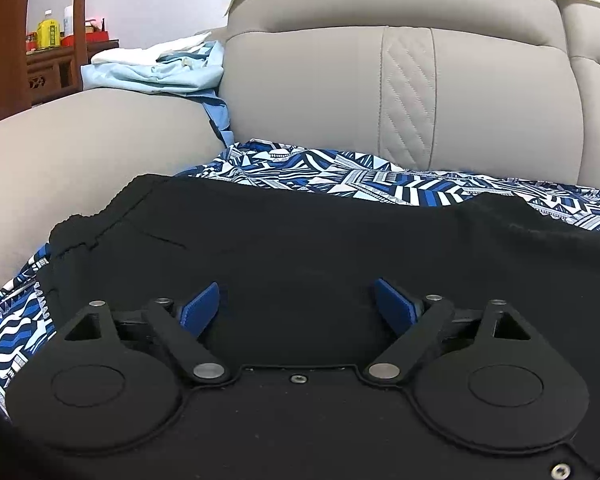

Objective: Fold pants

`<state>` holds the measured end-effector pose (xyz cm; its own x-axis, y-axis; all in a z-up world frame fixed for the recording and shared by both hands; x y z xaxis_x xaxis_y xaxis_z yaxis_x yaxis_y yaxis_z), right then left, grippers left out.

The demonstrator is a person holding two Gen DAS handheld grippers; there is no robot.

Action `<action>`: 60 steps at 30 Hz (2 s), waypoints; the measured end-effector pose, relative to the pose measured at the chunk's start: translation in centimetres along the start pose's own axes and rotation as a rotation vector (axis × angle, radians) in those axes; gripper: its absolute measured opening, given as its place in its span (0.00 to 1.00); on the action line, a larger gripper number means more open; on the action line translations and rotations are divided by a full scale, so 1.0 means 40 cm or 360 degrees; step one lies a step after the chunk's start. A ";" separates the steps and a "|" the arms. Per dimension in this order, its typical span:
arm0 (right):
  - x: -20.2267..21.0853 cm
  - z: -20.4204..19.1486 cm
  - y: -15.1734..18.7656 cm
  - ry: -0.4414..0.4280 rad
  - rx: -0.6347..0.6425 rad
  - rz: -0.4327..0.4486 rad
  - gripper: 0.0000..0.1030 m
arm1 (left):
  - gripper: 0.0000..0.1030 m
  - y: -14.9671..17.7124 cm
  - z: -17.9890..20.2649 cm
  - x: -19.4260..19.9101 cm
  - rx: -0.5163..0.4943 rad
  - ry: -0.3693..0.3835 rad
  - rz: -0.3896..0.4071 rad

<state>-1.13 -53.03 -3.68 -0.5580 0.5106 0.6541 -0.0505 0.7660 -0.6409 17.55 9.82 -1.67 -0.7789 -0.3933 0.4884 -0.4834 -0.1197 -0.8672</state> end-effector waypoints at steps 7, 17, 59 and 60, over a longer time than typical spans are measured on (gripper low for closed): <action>0.005 -0.045 0.003 -0.0078 0.0130 0.0056 0.45 | 0.84 0.001 0.004 0.002 -0.0015 -0.0013 0.0007; 0.028 -0.087 -0.096 -0.0317 0.0208 0.0303 0.08 | 0.84 0.003 0.004 0.002 -0.0019 -0.0017 0.0011; 0.215 -0.719 0.532 -0.1344 0.1346 -0.0203 0.83 | 0.47 -0.002 -0.343 -0.054 0.0233 -0.0444 -0.0185; 0.210 -0.719 0.534 -0.1333 0.1355 -0.0211 0.83 | 0.47 -0.001 -0.343 -0.051 0.0249 -0.0441 -0.0183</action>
<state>16.93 -21.17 -0.33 -0.8563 -0.2068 0.4732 -0.5032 0.1282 -0.8546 13.68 23.15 -1.29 -0.5744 -0.5992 0.5576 -0.4777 -0.3077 -0.8228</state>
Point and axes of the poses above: each gripper's, at about its wrist camera, not at the fingertips, and x roughly against the way its jaws point, z to its right, y to its underside, the point moved 5 cm from there along -x, roughly the way its jaws point, and after that the axes turned 3 degrees about -y, right-handed, at the moved point
